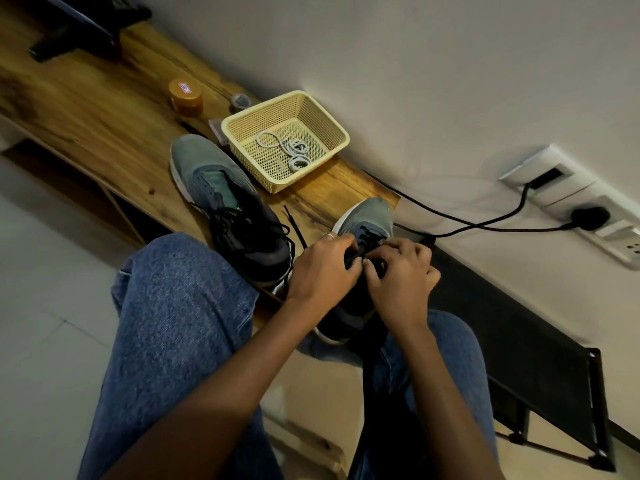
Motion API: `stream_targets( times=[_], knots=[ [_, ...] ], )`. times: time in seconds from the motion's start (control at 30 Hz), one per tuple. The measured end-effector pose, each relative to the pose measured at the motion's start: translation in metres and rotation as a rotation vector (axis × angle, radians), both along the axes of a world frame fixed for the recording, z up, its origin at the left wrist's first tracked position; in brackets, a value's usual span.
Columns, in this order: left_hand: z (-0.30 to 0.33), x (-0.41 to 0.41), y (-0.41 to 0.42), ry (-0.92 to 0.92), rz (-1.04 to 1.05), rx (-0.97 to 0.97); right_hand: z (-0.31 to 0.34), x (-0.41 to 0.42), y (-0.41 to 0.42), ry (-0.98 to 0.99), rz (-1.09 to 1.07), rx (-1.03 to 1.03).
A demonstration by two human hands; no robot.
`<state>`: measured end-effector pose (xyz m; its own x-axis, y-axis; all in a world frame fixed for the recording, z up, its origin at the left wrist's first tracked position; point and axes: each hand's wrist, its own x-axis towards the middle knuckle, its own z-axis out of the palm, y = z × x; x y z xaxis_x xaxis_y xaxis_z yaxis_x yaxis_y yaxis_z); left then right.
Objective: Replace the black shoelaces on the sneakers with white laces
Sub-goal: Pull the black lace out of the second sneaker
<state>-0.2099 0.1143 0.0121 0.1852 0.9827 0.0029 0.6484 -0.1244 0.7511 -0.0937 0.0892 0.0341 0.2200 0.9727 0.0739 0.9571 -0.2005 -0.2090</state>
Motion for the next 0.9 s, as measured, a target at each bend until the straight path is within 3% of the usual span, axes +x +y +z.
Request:
stream_targets(
  times=[0.1,0.3,0.53,0.73,0.9],
  knots=[
    [0.0,0.0,0.0,-0.006,-0.007,0.0,-0.008,0.002,-0.001,-0.037,0.02,-0.042],
    [0.003,-0.002,0.0,-0.028,0.002,-0.019,-0.008,0.014,-0.002,-0.099,0.026,0.176],
    [0.003,-0.002,0.002,-0.046,0.019,-0.026,-0.001,0.023,-0.01,0.101,-0.345,0.135],
    [0.002,-0.002,0.003,-0.025,0.029,-0.007,-0.005,0.008,-0.008,0.051,0.009,0.047],
    [0.001,-0.003,0.004,-0.051,0.038,-0.015,-0.012,0.006,0.0,-0.008,0.045,0.07]
  ],
)
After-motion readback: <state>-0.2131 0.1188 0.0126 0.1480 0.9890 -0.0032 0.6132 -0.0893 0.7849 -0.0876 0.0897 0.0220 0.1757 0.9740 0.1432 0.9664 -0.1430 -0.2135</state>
